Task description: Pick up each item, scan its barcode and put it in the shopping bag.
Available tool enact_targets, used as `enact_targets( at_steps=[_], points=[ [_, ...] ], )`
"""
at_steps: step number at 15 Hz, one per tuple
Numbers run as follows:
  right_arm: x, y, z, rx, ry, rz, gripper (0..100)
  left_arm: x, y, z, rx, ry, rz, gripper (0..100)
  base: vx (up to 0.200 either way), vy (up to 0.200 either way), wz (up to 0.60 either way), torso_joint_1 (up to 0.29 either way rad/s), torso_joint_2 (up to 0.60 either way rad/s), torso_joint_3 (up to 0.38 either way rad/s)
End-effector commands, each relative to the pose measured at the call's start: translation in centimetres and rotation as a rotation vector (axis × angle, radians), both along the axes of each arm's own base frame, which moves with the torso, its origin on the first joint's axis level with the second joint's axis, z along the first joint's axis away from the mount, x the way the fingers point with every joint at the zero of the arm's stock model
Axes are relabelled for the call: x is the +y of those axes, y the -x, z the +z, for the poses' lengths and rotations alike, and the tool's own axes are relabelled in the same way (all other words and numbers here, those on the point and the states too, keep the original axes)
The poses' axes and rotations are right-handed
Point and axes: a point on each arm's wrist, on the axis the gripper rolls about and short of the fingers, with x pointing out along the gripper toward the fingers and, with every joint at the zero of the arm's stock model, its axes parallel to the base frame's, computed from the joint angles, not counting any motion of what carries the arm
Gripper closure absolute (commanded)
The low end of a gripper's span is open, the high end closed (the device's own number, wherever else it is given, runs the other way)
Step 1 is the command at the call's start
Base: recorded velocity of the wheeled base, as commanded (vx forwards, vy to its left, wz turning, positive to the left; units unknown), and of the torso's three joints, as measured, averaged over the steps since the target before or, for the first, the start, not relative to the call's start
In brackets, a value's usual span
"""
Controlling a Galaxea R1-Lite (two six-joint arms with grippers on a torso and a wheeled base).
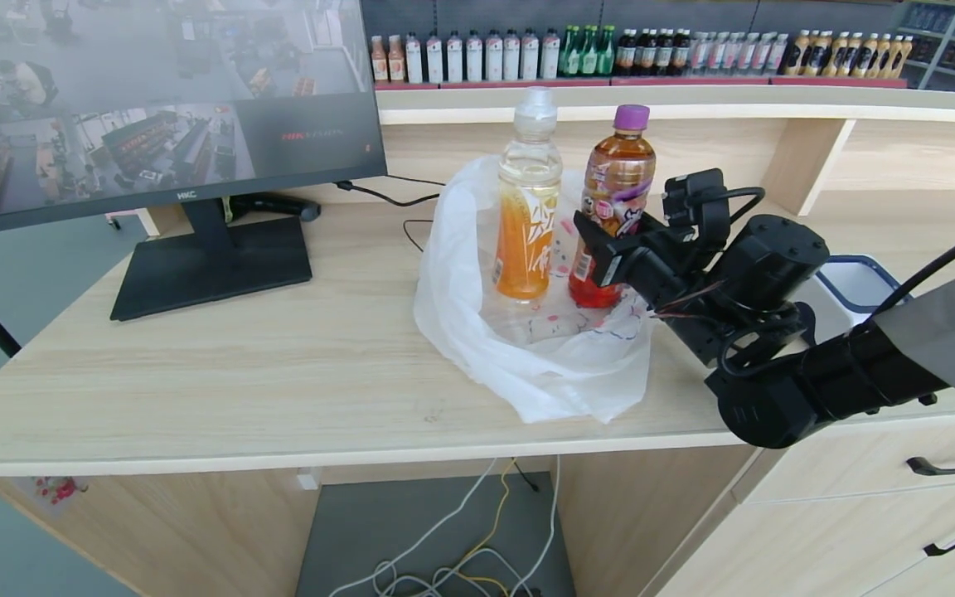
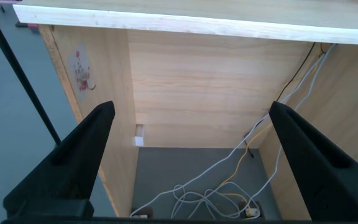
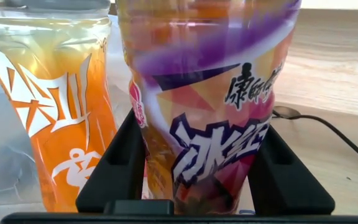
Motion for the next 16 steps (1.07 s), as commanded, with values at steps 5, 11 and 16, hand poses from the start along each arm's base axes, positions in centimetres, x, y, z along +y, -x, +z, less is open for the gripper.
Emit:
enact_targets(
  at_steps=[5, 11, 16],
  points=[
    [0.2, -0.1, -0.6, 0.014, 0.006, 0.002, 100, 0.0, 0.0, 0.0, 0.000, 0.000, 0.000, 0, 0.000, 0.000, 0.00, 0.000, 0.00, 0.000],
    [0.1, 0.4, -1.6, 0.040, 0.017, 0.002, 100, 0.0, 0.0, 0.0, 0.000, 0.000, 0.000, 0, 0.000, 0.000, 0.00, 0.000, 0.00, 0.000],
    [0.0, 0.5, -1.8, 0.046, 0.025, 0.003, 100, 0.0, 0.0, 0.0, 0.000, 0.000, 0.000, 0, 0.000, 0.000, 0.00, 0.000, 0.00, 0.000]
  ],
)
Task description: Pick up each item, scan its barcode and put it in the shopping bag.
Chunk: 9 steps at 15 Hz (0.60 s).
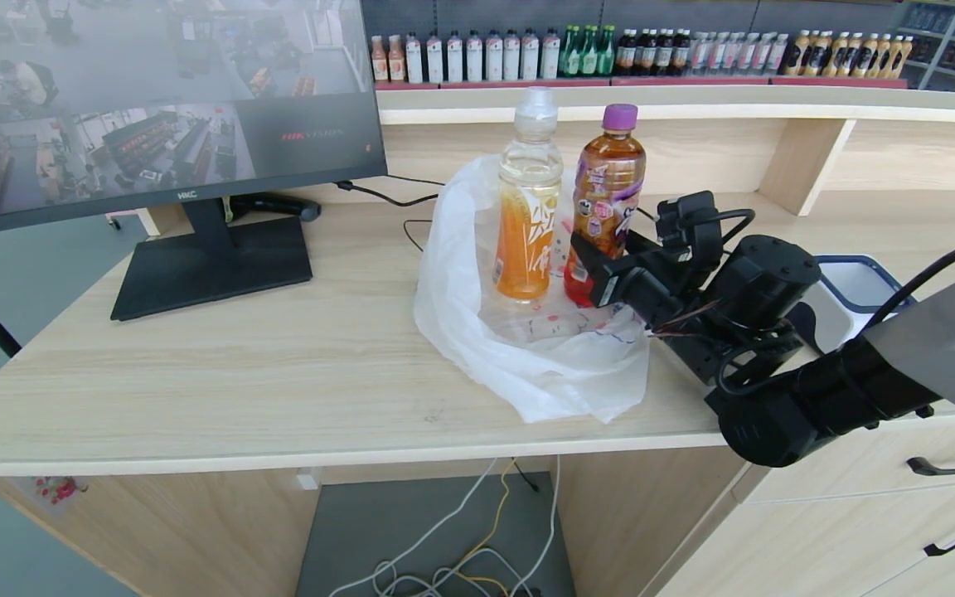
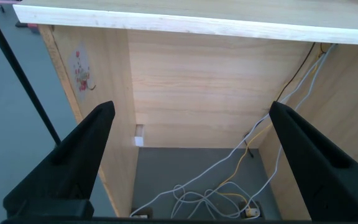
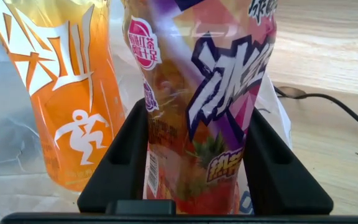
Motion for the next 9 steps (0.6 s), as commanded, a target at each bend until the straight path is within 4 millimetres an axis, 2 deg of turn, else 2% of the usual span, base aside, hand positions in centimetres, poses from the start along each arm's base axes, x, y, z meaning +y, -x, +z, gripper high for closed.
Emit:
enact_targets(
  at_steps=[1, 9],
  points=[
    [0.05, 0.05, -0.25, 0.008, 0.002, 0.000, 100, 0.00, 0.00, 0.00, 0.000, 0.000, 0.000, 0, 0.000, 0.000, 0.00, 0.000, 0.00, 0.000],
    [-0.12, 0.22, -0.04, 0.002, -0.007, -0.015, 100, 0.00, 0.00, 0.00, 0.000, 0.000, 0.000, 0, 0.000, 0.000, 0.00, 0.000, 0.00, 0.000]
  ],
)
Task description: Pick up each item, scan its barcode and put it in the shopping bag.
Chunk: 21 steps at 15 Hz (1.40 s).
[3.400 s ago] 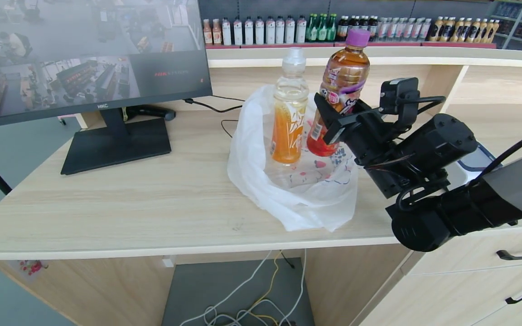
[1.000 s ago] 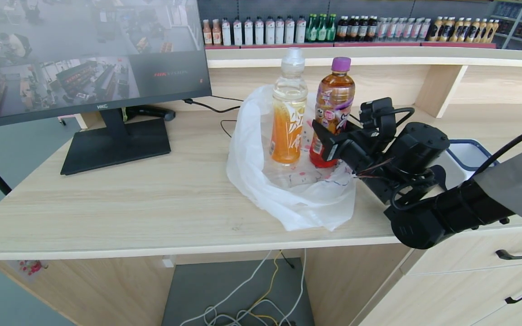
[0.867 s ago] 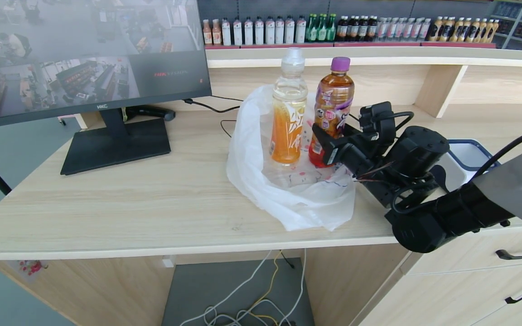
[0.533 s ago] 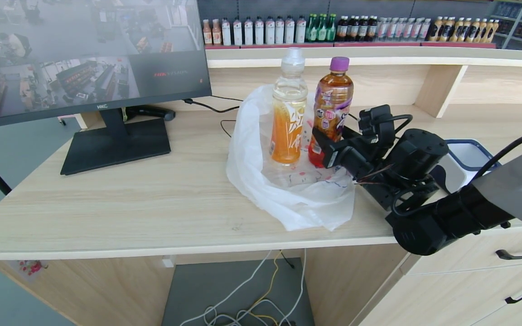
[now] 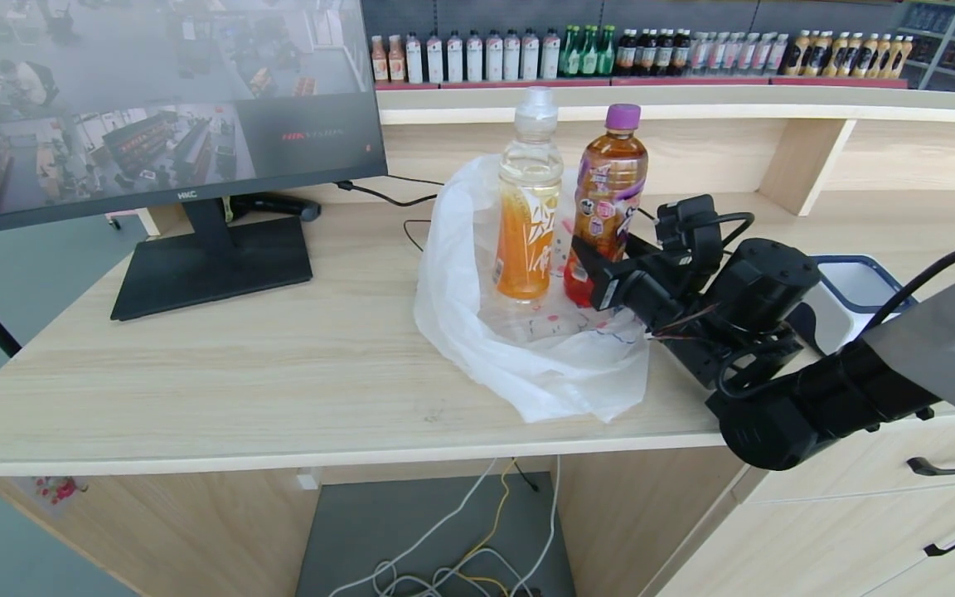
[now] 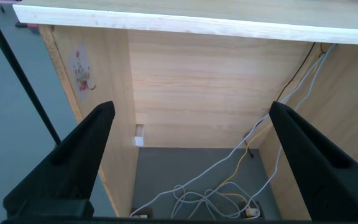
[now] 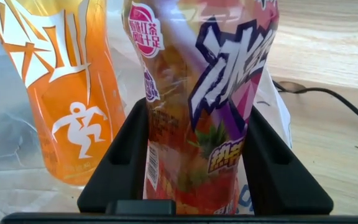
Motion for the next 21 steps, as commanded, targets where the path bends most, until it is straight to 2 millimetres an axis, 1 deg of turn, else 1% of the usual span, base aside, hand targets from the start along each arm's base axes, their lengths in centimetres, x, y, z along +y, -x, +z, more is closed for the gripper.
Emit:
enact_targets(
  at_steps=[1, 2, 3, 6, 8, 10, 11, 12, 14, 15, 16, 17, 19, 20, 21],
  points=[
    [-0.1, 0.1, 0.1, -0.009, -0.004, -0.002, 100, 0.0, 0.0, 0.0, 0.000, 0.000, 0.001, 0, 0.000, 0.000, 0.00, 0.000, 0.00, 0.000],
    [-0.1, 0.2, 0.0, -0.006, -0.003, -0.002, 100, 0.0, 0.0, 0.0, 0.000, 0.000, 0.000, 0, 0.000, 0.000, 0.00, 0.000, 0.00, 0.000],
    [-0.1, 0.3, -0.1, -0.007, -0.004, -0.004, 0, 0.0, 0.0, 0.0, 0.000, 0.000, 0.001, 0, 0.000, 0.000, 0.00, 0.000, 0.00, 0.000],
    [-0.6, 1.7, -1.1, -0.010, -0.005, 0.001, 0, 0.0, 0.0, 0.0, 0.000, 0.000, 0.000, 0, 0.000, 0.000, 0.00, 0.000, 0.00, 0.000],
    [-1.1, 2.8, -0.6, -0.036, -0.015, 0.001, 0, 0.0, 0.0, 0.0, 0.000, 0.000, 0.001, 0, 0.000, 0.000, 0.00, 0.000, 0.00, 0.000],
    [-1.9, 4.7, 0.8, -0.059, -0.030, -0.009, 0, 0.0, 0.0, 0.0, 0.000, 0.000, 0.000, 0, 0.000, 0.000, 0.00, 0.000, 0.00, 0.000],
    [-2.7, 6.4, 1.9, -0.070, -0.039, -0.021, 0, 0.0, 0.0, 0.0, 0.000, 0.000, 0.000, 0, 0.000, 0.000, 0.00, 0.000, 0.00, 0.000],
    [-3.3, 7.6, 2.5, -0.080, -0.040, -0.027, 0, 0.0, 0.0, 0.0, 0.000, 0.000, 0.000, 0, 0.000, 0.000, 0.00, 0.000, 0.00, 0.000],
    [-3.5, 11.1, 3.6, -0.098, -0.033, 0.008, 0, 0.0, 0.0, 0.0, 0.000, 0.000, 0.000, 0, 0.000, 0.000, 0.00, 0.000, 0.00, 0.000],
    [-3.4, 11.8, 3.6, -0.098, -0.030, 0.022, 0, 0.0, 0.0, 0.0, 0.000, 0.000, 0.001, 0, 0.000, 0.000, 0.00, 0.000, 0.00, 0.000],
    [-2.6, 13.1, 3.5, -0.094, -0.017, 0.056, 0, 0.0, 0.0, 0.0, 0.000, 0.000, 0.000, 0, 0.000, 0.000, 0.00, 0.000, 0.00, 0.000],
    [-2.6, 13.6, 3.9, -0.103, -0.031, 0.037, 0, 0.0, 0.0, 0.0, 0.000, 0.000, 0.000, 0, 0.000, 0.000, 0.00, 0.000, 0.00, 0.000],
    [-3.0, 14.8, 4.1, -0.109, -0.027, 0.013, 0, 0.0, 0.0, 0.0, 0.000, -0.003, 0.000, 0, 0.000, 0.000, 0.00, 0.000, 0.00, 0.000],
    [-3.3, 15.3, 3.9, -0.096, -0.024, 0.003, 0, 0.0, 0.0, 0.0, 0.000, -0.003, 0.000, 0, 0.000, 0.000, 0.00, 0.000, 0.00, 0.000],
    [-4.0, 16.4, 3.3, -0.068, -0.017, -0.011, 0, 0.0, 0.0, 0.0, 0.000, -0.003, 0.000, 0, 0.000, 0.000, 0.00, 0.000, 0.00, 0.000]
  ],
)
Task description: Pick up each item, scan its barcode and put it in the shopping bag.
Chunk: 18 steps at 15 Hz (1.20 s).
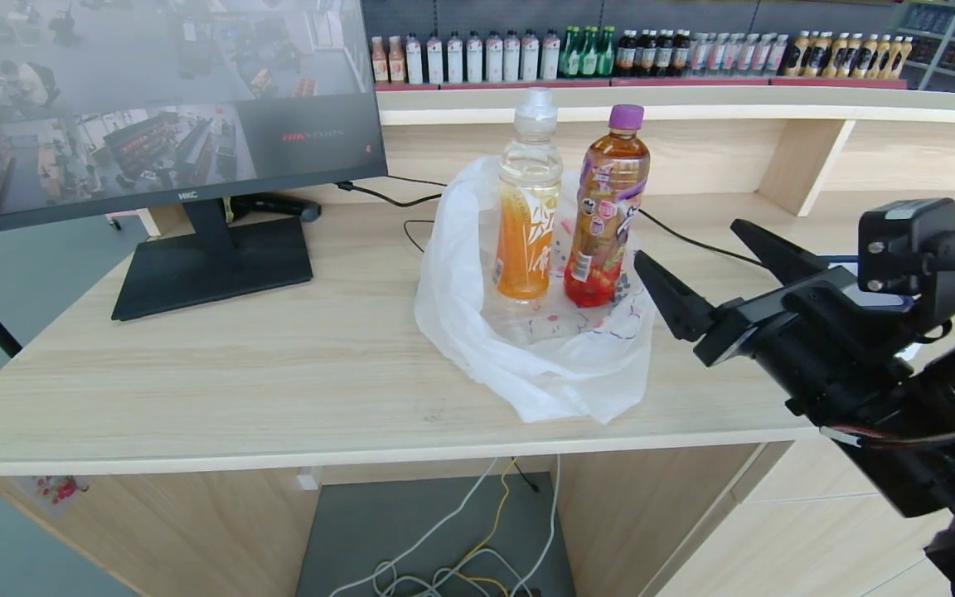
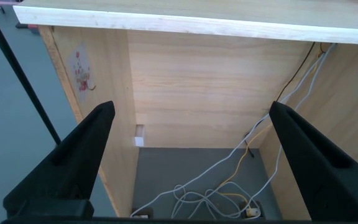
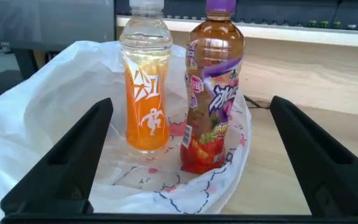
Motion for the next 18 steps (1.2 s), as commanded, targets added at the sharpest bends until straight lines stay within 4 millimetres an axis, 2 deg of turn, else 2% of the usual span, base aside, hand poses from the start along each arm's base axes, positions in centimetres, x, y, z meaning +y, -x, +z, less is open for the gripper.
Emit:
enact_targets(
  at_steps=[1, 5, 10, 17, 18],
  points=[
    [-1.16, 2.08, 0.44, -0.010, -0.015, 0.000, 0, 0.00, 0.00, 0.00, 0.000, 0.002, 0.000, 0, 0.000, 0.000, 0.00, 0.000, 0.00, 0.000],
    [-1.67, 2.83, 1.05, -0.023, -0.054, 0.013, 0, 0.00, 0.00, 0.00, 0.000, -0.001, 0.000, 0, 0.000, 0.000, 0.00, 0.000, 0.00, 0.000],
    [-1.50, 2.68, 0.78, -0.016, -0.040, 0.034, 0, 0.00, 0.00, 0.00, 0.000, -0.005, 0.000, 0, -0.200, 0.000, 0.00, 0.001, 0.00, 0.001],
    [-1.51, 2.62, 0.78, -0.017, -0.039, 0.032, 0, 0.00, 0.00, 0.00, 0.000, 0.002, 0.000, 0, 0.000, 0.000, 0.00, 0.000, 0.00, 0.000],
    [-1.54, 2.61, 0.75, -0.016, -0.038, 0.031, 0, 0.00, 0.00, 0.00, 0.000, 0.005, 0.000, 0, 0.000, -0.200, 0.00, 0.012, 0.01, 0.012]
  ],
)
